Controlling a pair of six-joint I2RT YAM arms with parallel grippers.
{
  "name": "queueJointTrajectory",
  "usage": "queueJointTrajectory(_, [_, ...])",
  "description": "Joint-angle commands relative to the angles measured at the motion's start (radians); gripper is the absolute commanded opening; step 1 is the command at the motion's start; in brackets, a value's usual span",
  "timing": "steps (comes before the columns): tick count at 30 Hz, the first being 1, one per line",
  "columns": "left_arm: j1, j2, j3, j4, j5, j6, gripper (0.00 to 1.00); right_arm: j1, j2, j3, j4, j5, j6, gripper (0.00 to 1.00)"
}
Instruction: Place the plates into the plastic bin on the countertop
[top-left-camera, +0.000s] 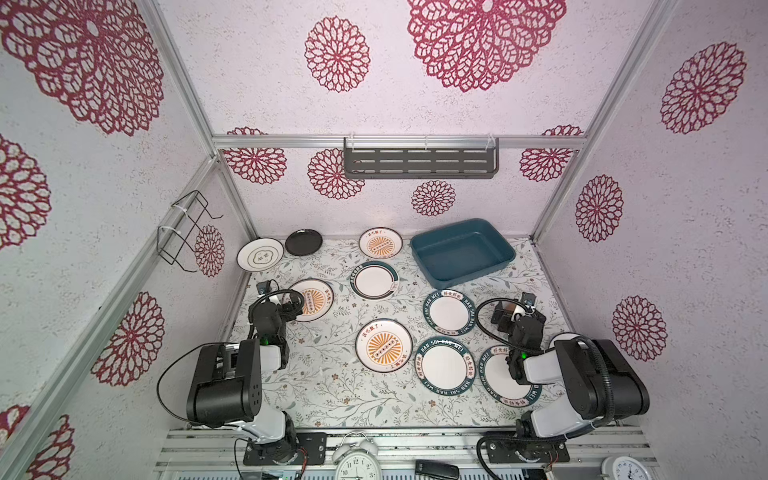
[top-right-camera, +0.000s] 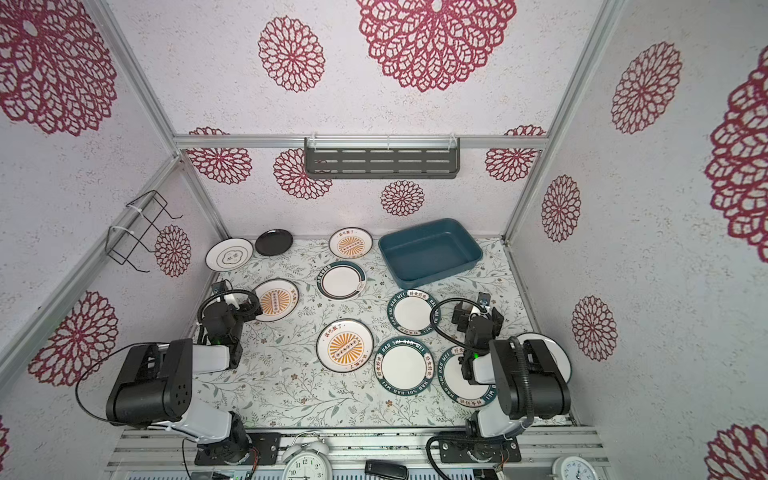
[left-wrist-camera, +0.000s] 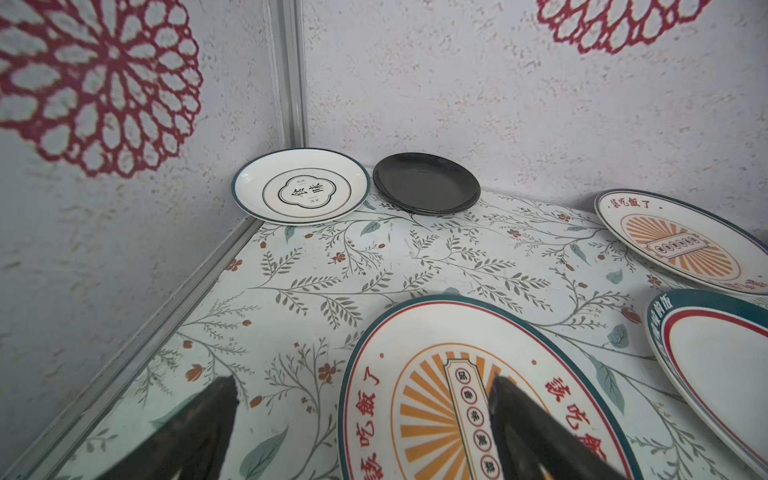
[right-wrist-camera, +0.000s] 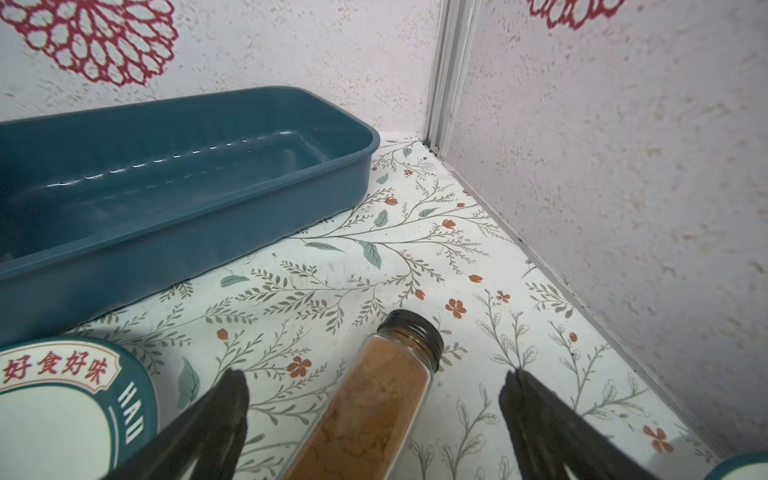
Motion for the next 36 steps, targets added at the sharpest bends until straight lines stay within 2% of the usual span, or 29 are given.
queueJointTrajectory(1, [-0.009, -0.005, 0.018, -0.001, 0.005, 0.014, 0.97, 0.002, -0.009, 0.01, 0.038, 0.002, -0.005, 0.99])
queueJointTrajectory(32, [-0.013, -0.005, 0.021, -0.004, 0.007, 0.017, 0.97, 0.004, -0.015, 0.005, 0.045, 0.006, -0.01, 0.99])
queueJointTrajectory(36, [-0.012, -0.047, 0.035, -0.064, 0.013, 0.017, 0.97, 0.004, -0.121, 0.039, -0.107, -0.001, -0.01, 0.99])
